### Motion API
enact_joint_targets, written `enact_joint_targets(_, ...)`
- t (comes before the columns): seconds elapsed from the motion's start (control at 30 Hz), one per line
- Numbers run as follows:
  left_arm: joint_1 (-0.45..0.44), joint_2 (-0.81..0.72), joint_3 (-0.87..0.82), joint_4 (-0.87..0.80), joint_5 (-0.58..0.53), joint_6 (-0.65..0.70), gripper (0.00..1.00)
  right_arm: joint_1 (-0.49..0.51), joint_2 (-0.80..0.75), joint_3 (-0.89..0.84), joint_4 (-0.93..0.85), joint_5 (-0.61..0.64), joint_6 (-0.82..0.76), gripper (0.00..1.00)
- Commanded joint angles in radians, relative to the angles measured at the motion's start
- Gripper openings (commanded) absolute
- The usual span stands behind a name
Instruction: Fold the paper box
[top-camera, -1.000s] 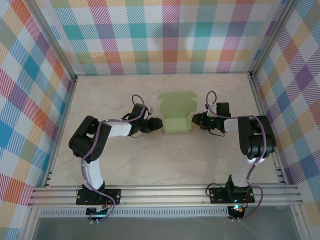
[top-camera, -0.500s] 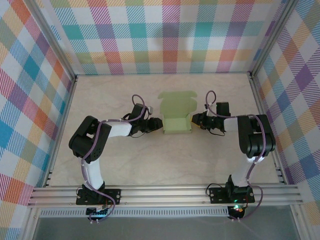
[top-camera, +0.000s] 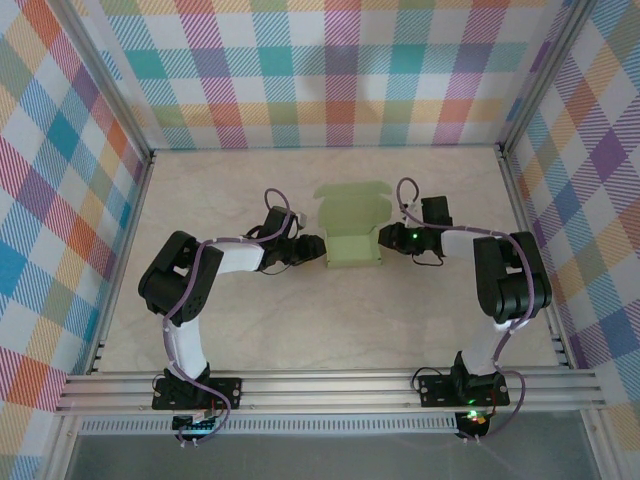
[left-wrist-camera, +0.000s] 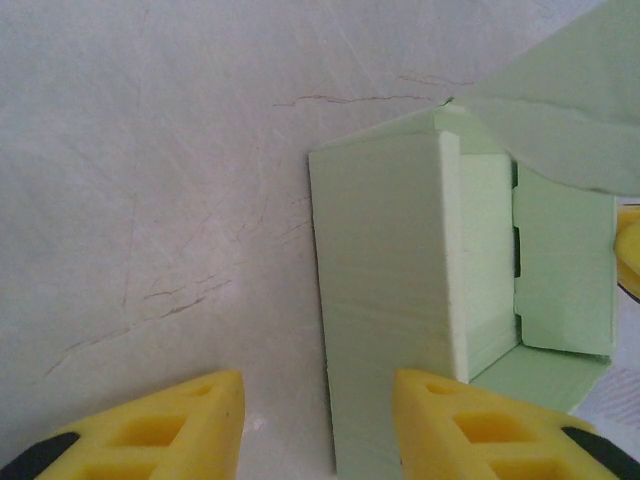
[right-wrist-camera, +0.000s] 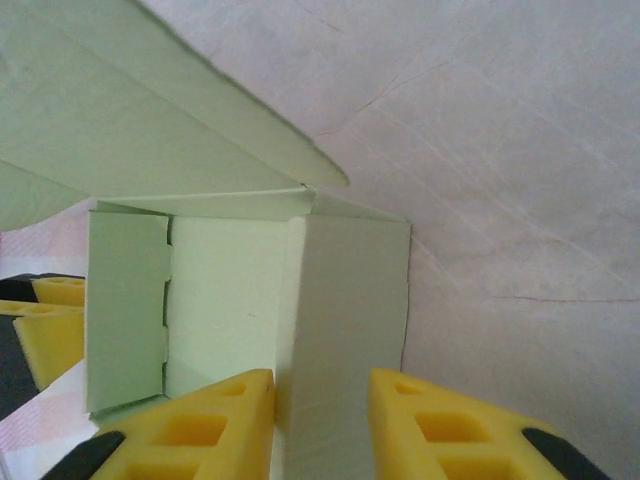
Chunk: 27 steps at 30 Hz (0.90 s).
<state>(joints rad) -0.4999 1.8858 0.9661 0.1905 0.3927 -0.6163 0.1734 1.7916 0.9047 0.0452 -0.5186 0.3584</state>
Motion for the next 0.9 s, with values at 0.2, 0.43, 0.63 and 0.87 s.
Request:
enact_joint_targets(0.2, -0.012, 0.031, 0.002, -0.005, -0.005, 0.003, 0.43, 0.036, 0.028, -0.019, -0.092, 0.067, -0.052, 0.31)
enact_joint_targets(0.43, -0.012, 0.024, -0.002, -0.008, -0.01, 0.005, 0.43, 0.035, 0.031, -0.021, -0.056, 0.05, -0.024, 0.26)
enact_joint_targets(0.63, -0.012, 0.028, 0.001, -0.007, -0.009, 0.006, 0.43, 0.038, -0.017, -0.008, -0.101, 0.073, -0.023, 0.29)
enact_joint_targets(0.87, -0.015, 0.017, -0.01, 0.018, 0.001, 0.005, 0.43, 0.037, -0.121, -0.024, -0.096, 0.091, 0.013, 0.39)
